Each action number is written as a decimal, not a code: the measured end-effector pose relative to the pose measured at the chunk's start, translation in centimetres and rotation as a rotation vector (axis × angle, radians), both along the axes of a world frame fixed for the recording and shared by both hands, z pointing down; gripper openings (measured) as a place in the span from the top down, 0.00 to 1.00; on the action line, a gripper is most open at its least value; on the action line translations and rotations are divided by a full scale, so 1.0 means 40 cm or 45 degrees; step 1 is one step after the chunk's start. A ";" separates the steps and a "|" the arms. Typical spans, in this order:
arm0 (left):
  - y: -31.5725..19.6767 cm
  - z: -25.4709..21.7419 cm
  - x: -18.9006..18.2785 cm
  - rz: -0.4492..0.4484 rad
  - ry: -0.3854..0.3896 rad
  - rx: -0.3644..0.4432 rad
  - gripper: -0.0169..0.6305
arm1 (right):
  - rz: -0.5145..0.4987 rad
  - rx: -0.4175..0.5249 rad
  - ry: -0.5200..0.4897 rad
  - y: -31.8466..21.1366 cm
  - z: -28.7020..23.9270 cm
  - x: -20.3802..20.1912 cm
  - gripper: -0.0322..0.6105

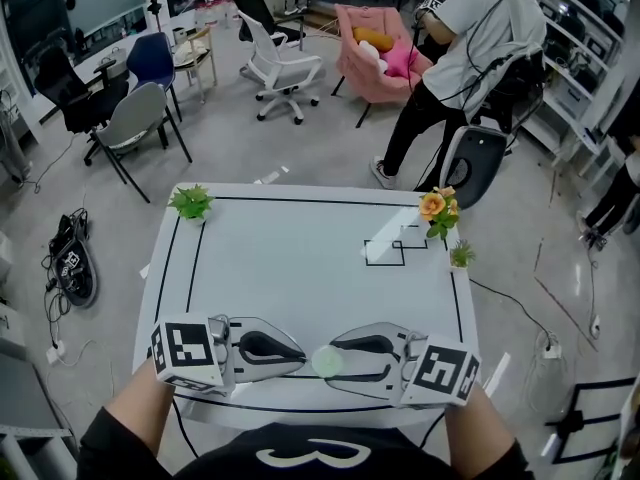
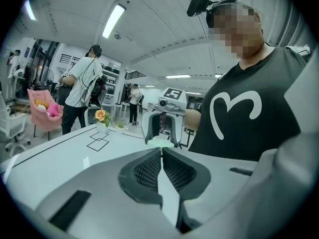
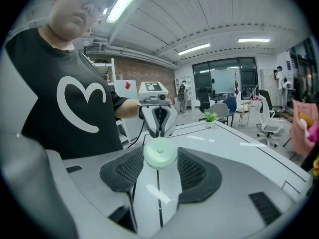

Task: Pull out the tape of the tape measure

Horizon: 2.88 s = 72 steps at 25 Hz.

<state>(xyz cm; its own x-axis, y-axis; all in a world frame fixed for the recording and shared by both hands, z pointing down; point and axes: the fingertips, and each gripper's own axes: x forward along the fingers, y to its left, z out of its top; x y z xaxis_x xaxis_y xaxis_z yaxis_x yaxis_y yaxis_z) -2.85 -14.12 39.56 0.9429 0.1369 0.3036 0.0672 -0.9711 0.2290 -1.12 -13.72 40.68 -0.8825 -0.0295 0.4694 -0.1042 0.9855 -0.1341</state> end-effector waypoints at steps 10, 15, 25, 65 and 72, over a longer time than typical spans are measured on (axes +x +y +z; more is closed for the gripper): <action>-0.058 0.026 -0.003 -0.375 -0.043 0.129 0.95 | 0.366 -0.006 -0.009 -0.066 0.029 0.011 0.61; -0.079 0.055 -0.018 -0.570 -0.025 0.095 0.95 | 0.486 -0.018 0.028 -0.078 0.061 0.007 0.61; -0.063 0.090 -0.042 -0.808 -0.040 0.046 0.95 | 0.550 -0.039 0.056 -0.055 0.085 0.008 0.61; -0.127 0.094 -0.234 -1.230 -0.136 0.036 0.95 | 0.797 -0.029 0.084 -0.096 0.108 0.160 0.61; -0.142 0.100 -0.269 -1.273 -0.148 0.028 0.95 | 0.846 -0.034 0.082 -0.105 0.111 0.199 0.61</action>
